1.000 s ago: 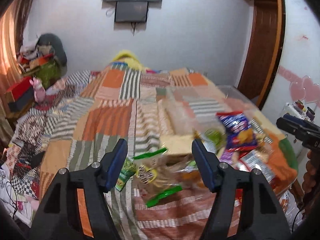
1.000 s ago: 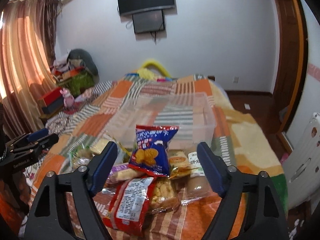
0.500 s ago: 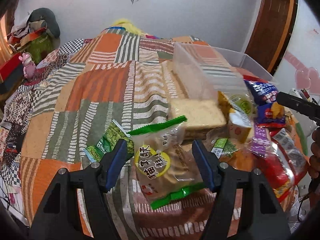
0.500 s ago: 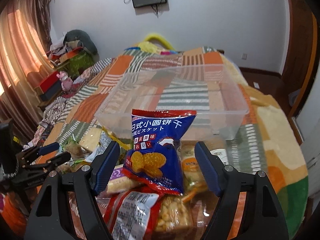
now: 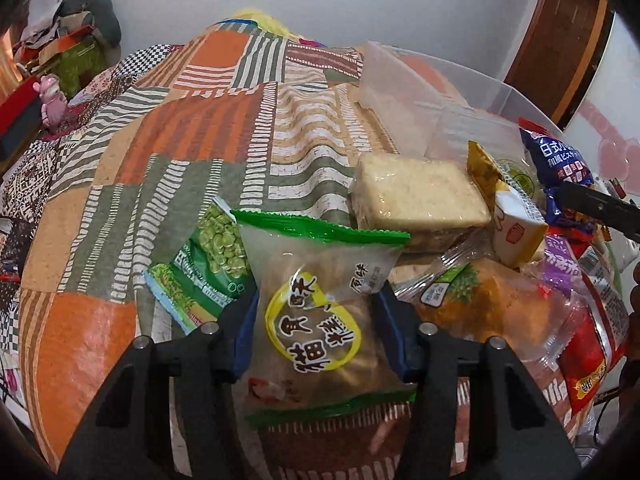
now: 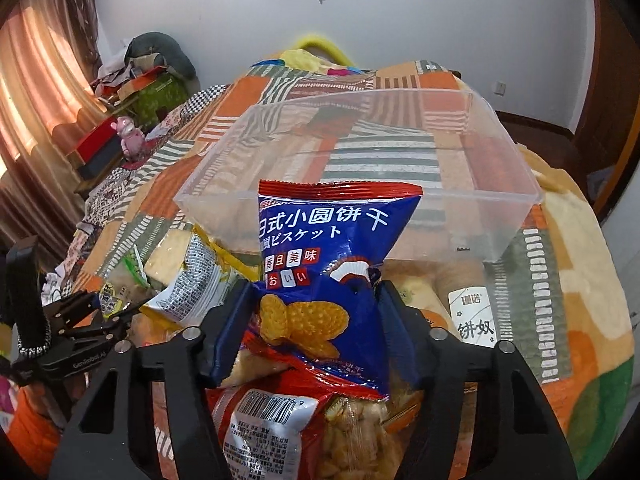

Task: Organize snacks
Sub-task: 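Grasp the clear cracker bag with left tool while right tool grasps blue biscuit bag, then carry both bags over the clear box and open both tools to drop them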

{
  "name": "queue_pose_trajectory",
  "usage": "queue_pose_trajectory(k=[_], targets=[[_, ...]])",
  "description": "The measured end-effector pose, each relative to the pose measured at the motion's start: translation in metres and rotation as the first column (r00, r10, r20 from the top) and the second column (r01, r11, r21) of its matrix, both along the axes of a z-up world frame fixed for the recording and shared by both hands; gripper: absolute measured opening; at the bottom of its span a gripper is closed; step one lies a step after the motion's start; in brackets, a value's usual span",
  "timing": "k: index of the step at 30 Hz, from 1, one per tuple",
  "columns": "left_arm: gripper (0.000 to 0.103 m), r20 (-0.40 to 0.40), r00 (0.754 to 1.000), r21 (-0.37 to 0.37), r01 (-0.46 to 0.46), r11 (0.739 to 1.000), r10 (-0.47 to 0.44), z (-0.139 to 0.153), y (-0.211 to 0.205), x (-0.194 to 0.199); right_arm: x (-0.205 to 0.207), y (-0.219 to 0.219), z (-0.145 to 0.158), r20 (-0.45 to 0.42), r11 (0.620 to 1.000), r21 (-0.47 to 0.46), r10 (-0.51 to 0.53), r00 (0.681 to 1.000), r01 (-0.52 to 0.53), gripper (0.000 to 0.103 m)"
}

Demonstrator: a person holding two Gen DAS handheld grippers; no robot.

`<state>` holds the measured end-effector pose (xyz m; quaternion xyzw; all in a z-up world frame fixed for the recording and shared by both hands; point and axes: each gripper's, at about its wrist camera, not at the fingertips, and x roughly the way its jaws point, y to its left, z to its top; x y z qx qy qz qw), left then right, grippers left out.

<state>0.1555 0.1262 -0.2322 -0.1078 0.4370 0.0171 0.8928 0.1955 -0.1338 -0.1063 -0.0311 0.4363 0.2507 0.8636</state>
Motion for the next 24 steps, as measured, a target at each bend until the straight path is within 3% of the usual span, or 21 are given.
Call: queue_pose_trajectory(k=[6, 13, 24], targets=[[0.048, 0.021, 1.000, 0.021, -0.002, 1.000, 0.001, 0.015, -0.005, -0.011, -0.003, -0.005, 0.005, 0.009, 1.000, 0.025, 0.006, 1.000, -0.006, 0.051], [0.048, 0.088, 0.996, 0.029, -0.020, 0.999, 0.018, 0.054, -0.011, -0.019, -0.010, -0.011, 0.018, 0.049, 0.998, 0.059, 0.011, 0.999, -0.014, 0.050], [0.048, 0.247, 0.968, 0.043, 0.023, 0.999, -0.033, 0.122, -0.048, 0.011, -0.007, -0.035, 0.057, 0.160, 0.991, 0.132, -0.019, 0.987, -0.003, 0.050]])
